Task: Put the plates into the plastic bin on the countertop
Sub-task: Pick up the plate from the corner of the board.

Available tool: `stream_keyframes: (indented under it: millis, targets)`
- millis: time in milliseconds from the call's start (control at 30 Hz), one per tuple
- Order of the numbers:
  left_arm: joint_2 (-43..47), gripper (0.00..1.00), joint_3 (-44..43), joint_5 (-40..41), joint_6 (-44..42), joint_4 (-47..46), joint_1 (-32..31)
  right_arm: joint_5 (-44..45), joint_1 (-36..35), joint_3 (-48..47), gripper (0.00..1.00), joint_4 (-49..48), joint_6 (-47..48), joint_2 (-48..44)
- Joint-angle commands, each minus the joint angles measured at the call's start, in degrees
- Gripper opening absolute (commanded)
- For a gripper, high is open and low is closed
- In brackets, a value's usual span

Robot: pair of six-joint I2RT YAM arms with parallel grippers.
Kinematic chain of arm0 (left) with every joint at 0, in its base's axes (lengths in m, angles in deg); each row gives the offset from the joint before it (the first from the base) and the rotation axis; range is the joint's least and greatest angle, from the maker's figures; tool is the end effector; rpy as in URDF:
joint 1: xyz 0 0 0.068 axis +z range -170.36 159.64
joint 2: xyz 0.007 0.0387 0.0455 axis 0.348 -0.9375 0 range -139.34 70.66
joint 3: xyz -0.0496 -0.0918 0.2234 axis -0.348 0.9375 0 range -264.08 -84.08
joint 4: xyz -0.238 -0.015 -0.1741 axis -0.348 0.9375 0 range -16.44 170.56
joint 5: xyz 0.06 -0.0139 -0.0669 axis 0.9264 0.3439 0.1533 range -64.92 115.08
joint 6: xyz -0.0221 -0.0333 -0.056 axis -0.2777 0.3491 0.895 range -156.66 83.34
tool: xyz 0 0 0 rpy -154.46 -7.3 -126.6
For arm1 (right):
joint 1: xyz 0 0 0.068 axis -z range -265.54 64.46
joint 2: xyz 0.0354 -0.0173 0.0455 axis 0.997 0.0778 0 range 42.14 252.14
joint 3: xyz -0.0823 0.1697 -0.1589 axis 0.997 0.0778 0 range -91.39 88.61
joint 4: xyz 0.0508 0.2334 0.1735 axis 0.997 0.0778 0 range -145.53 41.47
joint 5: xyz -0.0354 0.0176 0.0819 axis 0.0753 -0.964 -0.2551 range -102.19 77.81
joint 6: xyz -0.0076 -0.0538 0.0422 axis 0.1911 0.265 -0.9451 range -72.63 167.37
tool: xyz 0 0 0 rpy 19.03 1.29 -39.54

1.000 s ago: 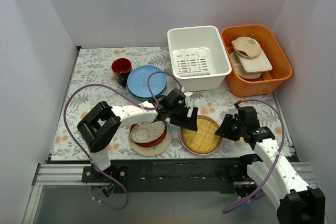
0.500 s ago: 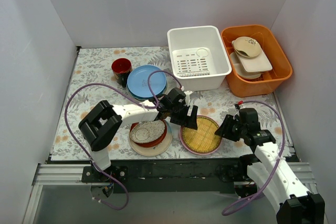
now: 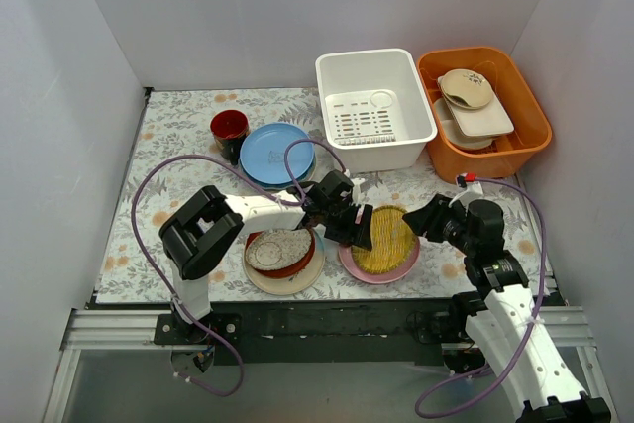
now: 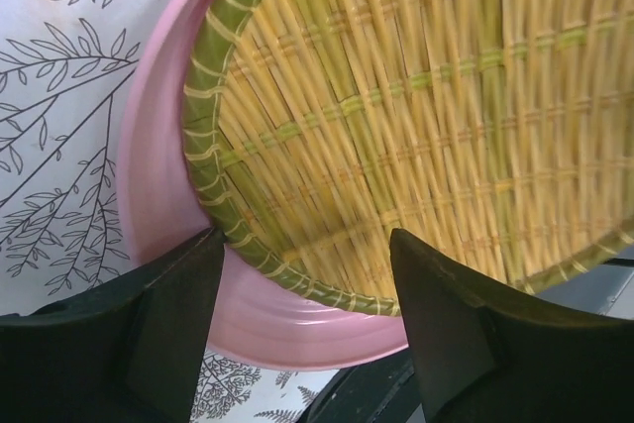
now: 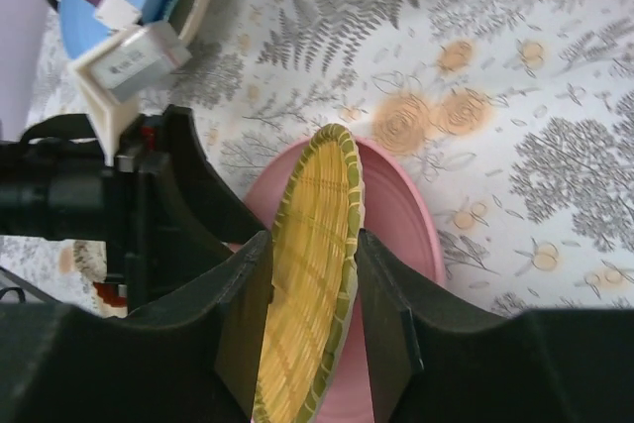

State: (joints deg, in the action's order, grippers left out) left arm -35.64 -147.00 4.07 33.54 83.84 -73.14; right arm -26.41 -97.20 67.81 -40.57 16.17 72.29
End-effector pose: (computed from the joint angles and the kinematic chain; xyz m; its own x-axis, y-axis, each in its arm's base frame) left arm 0.2299 -0.3357 0.0901 -0.9854 -0.1549 0.0710 -0.1631 0.7374 -0.6554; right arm 0.2113 0.0575 0.1934 -0.5599 0.3972 -0.7272 -0.1463 0.8164 0.5586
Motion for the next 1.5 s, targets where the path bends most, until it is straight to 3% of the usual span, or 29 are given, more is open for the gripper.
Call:
stream_keyframes:
  millis: [0,267,600,1000,1033,1100,1133,1167,1467]
  targets:
    - [-2.8,0.64,2.2,-4.0,1.0,-3.8,-2.8,-14.4,-2.2,1.7,0.47,0.3,-3.5,0.8]
    - [1.2,0.66,4.5,-1.6,3.7,-7.6,-2.7,-10.2,-2.2,2.1,0.46,6.1,-2.5,2.8]
    - [-2.3,0.60,3.4,-2.1,5.0,-8.3,-3.4,-2.5,-2.2,1.5,0.46,18.0,-1.0,3.2]
    - [-4.2,0.57,1.8,-2.5,5.0,-8.5,-4.2,-3.2,-2.2,2.1,0.43,16.9,-2.1,1.7]
    - [-4.2,0.57,1.8,-2.5,4.9,-8.5,-4.2,-3.1,-2.2,1.9,0.41,16.9,-2.0,1.6]
    - [-4.2,0.58,1.8,-2.5,4.9,-8.4,-4.2,-3.4,-2.2,1.7,0.25,16.6,-1.9,1.5]
    - [-4.2,0.59,1.7,-2.5,4.7,-8.3,-4.2,-3.5,-2.2,1.7,0.08,16.3,-1.9,1.5]
    - [-3.9,0.60,1.7,-2.5,4.7,-8.3,-4.3,-4.0,-2.2,1.7,0.01,15.8,-1.9,1.4]
    - [-2.9,0.71,1.3,-1.4,3.8,-7.6,-4.4,-4.1,-2.2,0.9,0.01,15.5,-1.5,1.6]
